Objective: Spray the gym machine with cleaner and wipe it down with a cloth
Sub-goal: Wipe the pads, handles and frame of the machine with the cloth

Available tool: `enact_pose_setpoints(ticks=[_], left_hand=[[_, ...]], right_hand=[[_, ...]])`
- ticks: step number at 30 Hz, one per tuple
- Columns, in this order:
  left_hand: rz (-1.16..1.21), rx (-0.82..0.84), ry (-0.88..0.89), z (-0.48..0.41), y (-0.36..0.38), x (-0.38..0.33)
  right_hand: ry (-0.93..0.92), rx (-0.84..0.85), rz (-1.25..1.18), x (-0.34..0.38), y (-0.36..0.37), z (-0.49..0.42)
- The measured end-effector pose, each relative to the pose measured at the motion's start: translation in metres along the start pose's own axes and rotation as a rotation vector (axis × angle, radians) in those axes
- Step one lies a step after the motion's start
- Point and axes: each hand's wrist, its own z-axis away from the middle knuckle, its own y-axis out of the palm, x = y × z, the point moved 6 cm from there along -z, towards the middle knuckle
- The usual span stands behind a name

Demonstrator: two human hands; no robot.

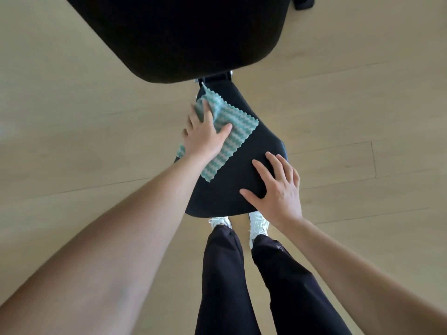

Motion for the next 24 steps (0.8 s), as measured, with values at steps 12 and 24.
enact_pose_setpoints(ticks=[12,24], left_hand=[[-0.117,0.085,0.67,0.052,0.025,-0.041],[0.041,-0.192,0.103,0.12,0.018,0.036]], right_hand=[[-0.08,-0.351,-0.205,0.012,-0.03,-0.005],[-0.177,0.297,0.252,0.059,0.028,-0.139]])
